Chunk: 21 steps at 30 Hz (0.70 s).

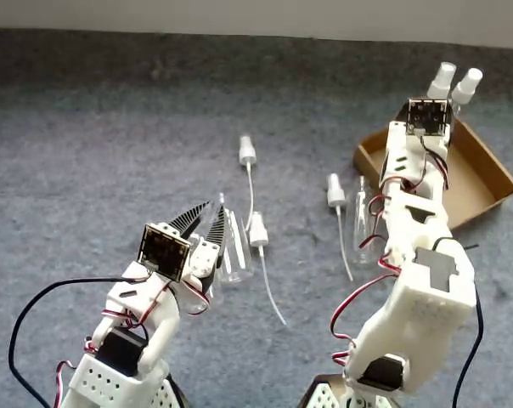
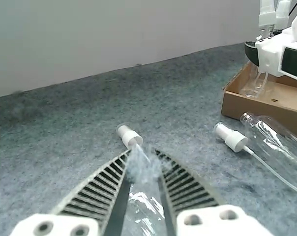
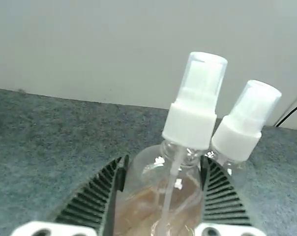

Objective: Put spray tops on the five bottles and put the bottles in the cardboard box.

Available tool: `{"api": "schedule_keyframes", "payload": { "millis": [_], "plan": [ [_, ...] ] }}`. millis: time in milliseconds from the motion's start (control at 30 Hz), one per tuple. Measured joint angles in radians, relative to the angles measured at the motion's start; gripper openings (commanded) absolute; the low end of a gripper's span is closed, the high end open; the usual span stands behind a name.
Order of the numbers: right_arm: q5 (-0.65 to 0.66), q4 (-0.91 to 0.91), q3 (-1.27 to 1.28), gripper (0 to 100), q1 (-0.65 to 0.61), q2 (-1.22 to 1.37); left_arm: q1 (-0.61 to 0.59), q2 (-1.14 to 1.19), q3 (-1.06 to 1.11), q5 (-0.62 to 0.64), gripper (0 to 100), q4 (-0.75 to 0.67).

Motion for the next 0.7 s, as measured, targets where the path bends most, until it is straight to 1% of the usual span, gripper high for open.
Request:
{"api": "schedule_keyframes", "payload": {
  "millis": [533, 700],
  "plan": [
    [0.000, -0.011, 0.041, 14.3, -0.023, -0.003, 0.000, 0.000, 0.000, 0.000, 1, 0.000],
    [0.000, -0.011, 0.041, 20.0, -0.023, -0.003, 0.000, 0.000, 0.000, 0.000, 1, 0.000]
  ]
}}
